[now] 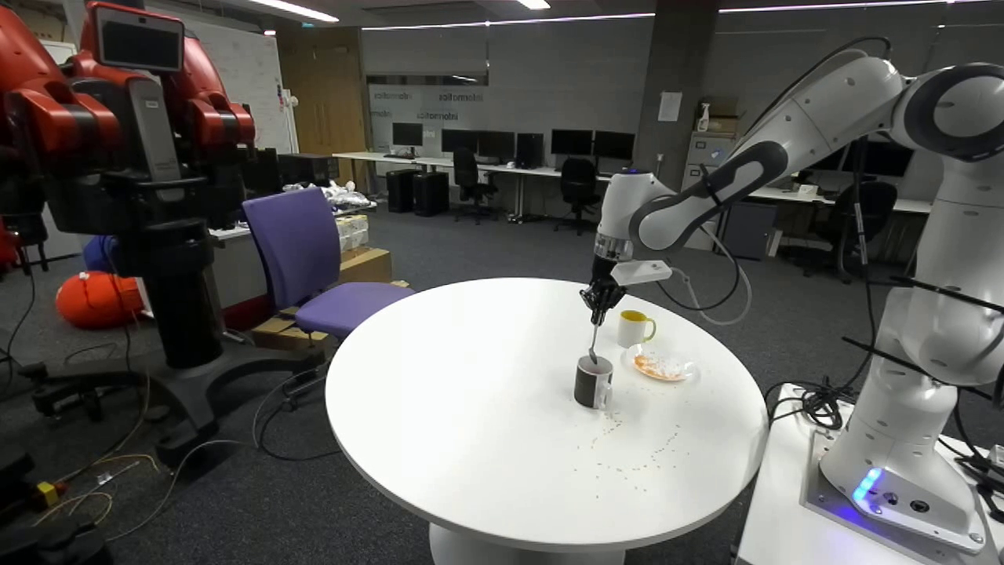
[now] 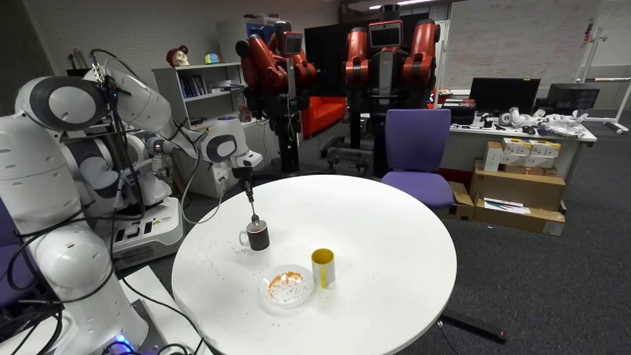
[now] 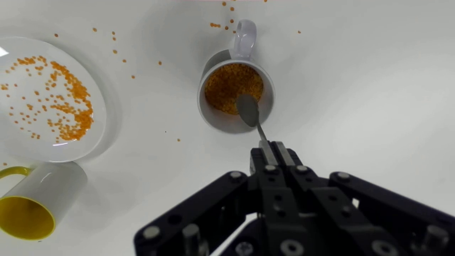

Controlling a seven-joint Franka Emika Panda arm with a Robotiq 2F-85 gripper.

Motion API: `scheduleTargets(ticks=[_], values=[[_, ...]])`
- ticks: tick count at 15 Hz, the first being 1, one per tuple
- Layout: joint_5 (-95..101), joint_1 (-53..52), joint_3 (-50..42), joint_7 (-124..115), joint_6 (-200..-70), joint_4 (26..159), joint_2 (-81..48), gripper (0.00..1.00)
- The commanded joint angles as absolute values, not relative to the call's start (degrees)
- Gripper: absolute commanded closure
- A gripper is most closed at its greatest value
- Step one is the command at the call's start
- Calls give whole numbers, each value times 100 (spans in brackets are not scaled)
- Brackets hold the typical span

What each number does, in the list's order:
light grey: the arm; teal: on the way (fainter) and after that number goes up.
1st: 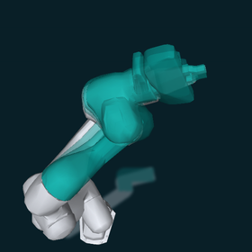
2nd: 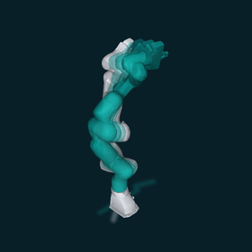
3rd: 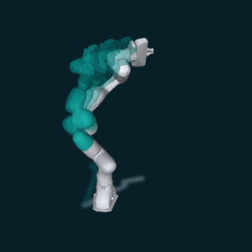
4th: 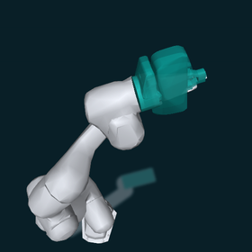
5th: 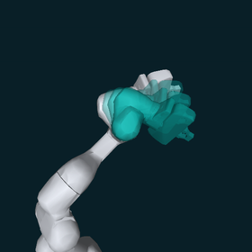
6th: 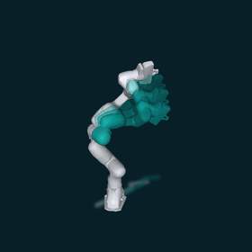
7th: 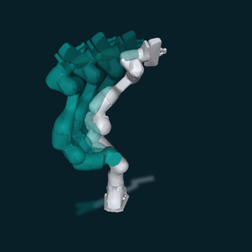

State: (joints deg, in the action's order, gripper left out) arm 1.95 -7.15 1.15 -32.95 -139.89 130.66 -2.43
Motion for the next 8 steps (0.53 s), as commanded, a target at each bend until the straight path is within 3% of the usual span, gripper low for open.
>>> scheduleTargets(ticks=[1,8], values=[[300,-619,175,-3365,-13852,13090,-191,64],[315,-589,153,-3397,-13824,13102,-123,12]])
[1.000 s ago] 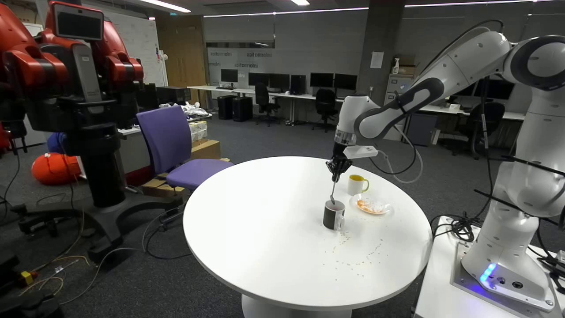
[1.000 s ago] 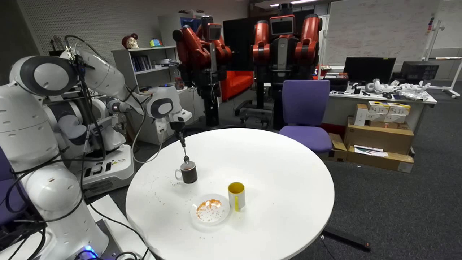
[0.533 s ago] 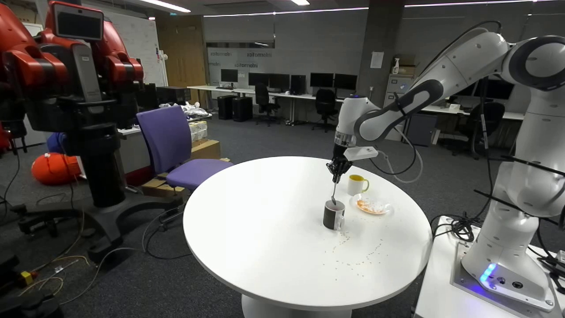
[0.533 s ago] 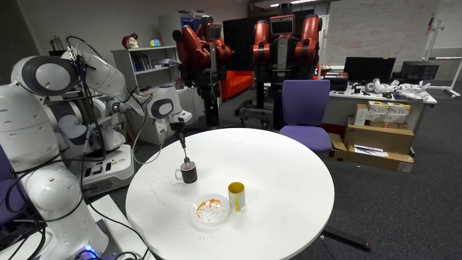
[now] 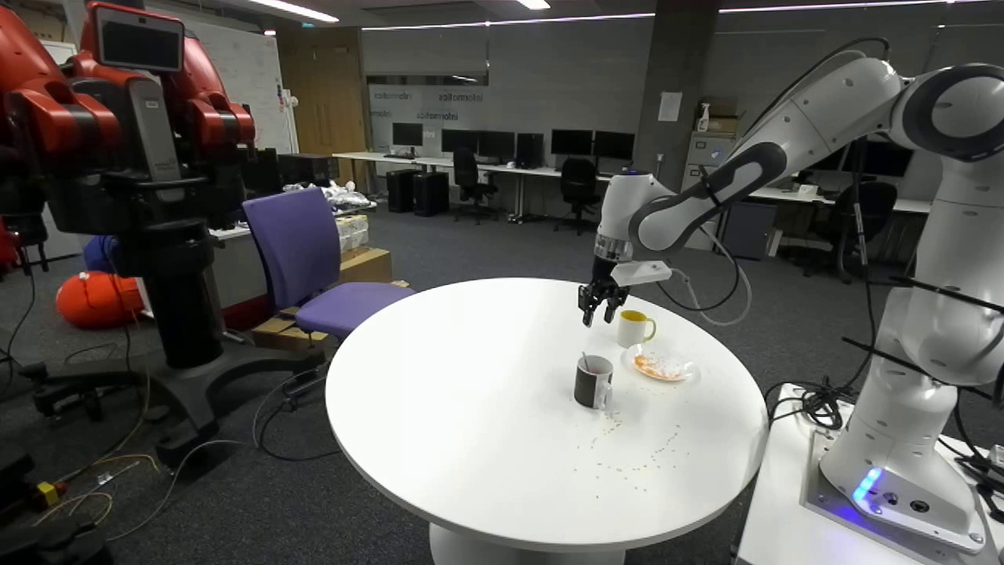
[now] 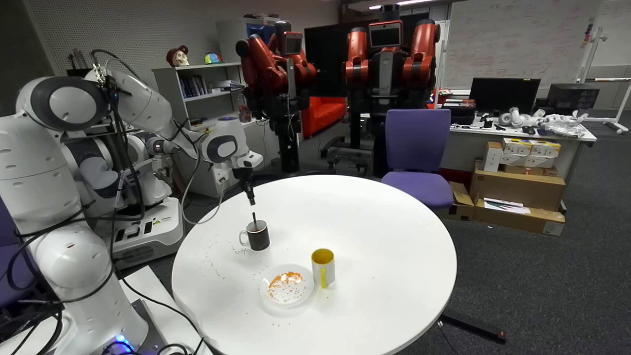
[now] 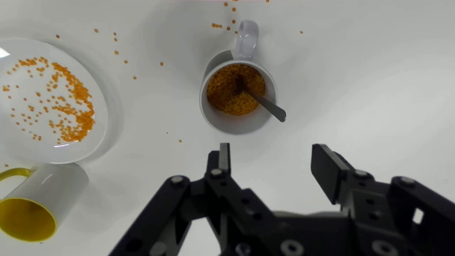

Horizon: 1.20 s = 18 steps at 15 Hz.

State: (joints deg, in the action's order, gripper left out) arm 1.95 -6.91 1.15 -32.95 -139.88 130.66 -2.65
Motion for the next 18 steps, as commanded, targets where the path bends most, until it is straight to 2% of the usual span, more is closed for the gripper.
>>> scheduleTargets(ticks=[1,2,6,14,18], values=[[318,-572,143,-3423,-13813,13105,-86,3],[315,-554,136,-3433,-13793,13108,-35,0],[483,-485,139,-3574,-13422,13048,227,0],[785,-383,306,-3492,-11779,12830,957,0],[773,-354,386,-3392,-11760,12833,940,0]])
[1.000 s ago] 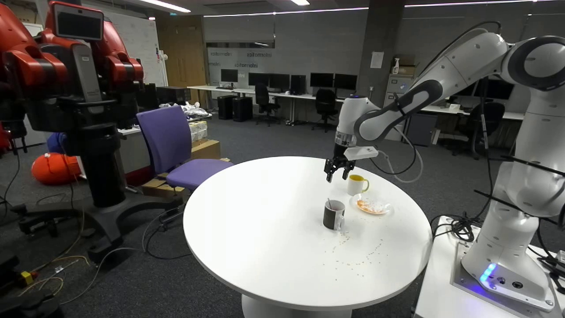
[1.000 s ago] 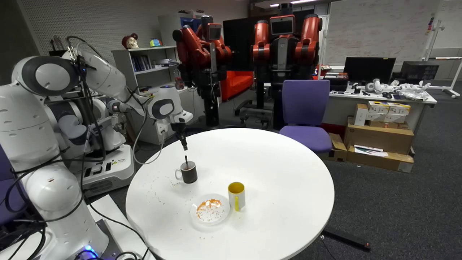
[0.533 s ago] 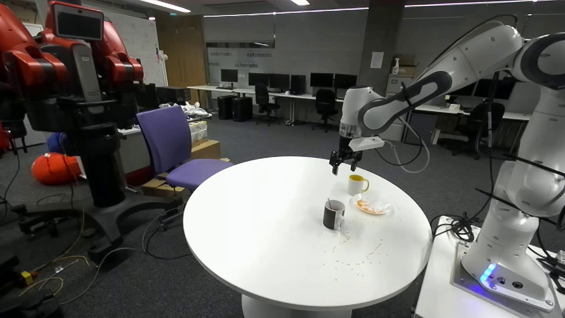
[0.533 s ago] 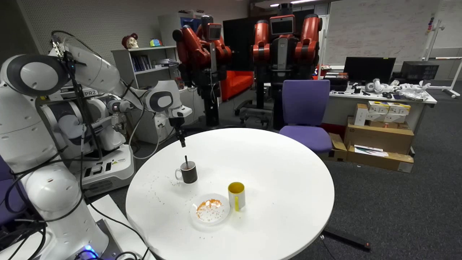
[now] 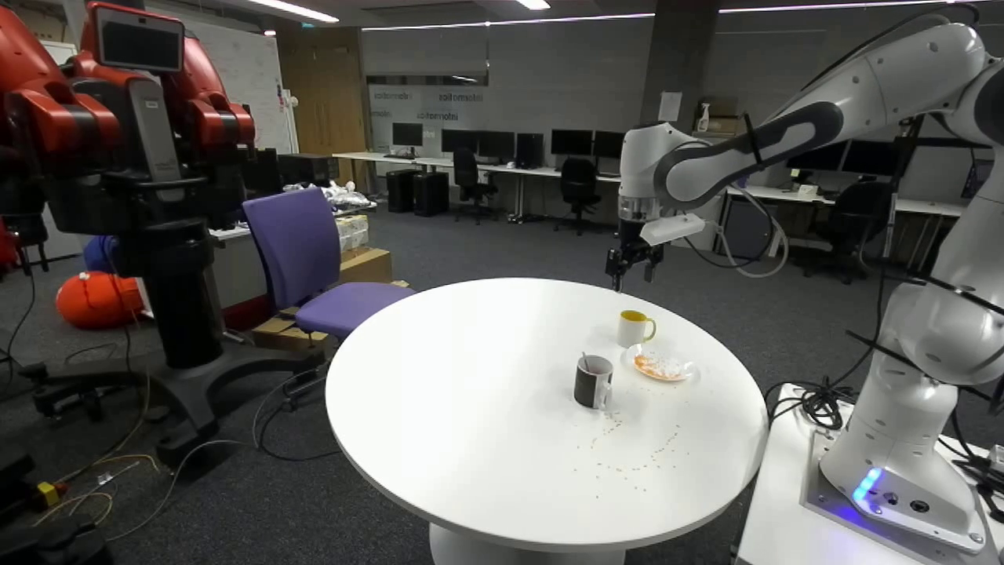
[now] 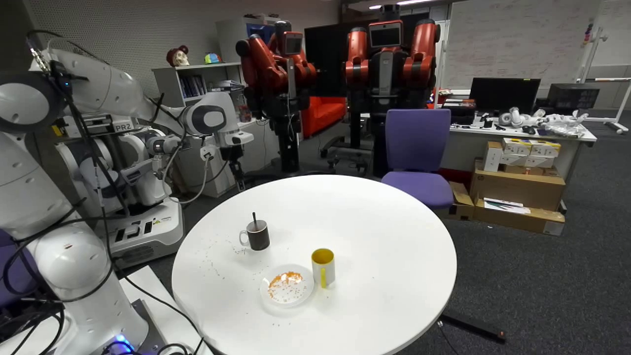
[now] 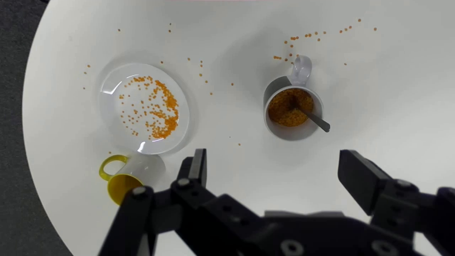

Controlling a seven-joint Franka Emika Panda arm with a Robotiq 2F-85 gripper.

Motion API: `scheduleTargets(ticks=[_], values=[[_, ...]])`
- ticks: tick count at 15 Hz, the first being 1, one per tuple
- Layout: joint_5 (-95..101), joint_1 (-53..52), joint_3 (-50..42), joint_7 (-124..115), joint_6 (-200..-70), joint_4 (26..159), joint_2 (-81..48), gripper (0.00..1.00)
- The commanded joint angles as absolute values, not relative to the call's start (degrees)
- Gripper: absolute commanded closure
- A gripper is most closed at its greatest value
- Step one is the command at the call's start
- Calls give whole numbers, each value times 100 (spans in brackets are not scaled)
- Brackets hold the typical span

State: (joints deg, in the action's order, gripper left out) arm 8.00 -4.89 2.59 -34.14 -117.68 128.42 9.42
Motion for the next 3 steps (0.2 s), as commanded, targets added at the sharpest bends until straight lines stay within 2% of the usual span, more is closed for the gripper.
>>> scheduleTargets(ticks=[1,3], values=[[802,-350,414,-3399,-11691,12833,986,0],[815,-335,447,-3404,-11680,12833,1007,0]])
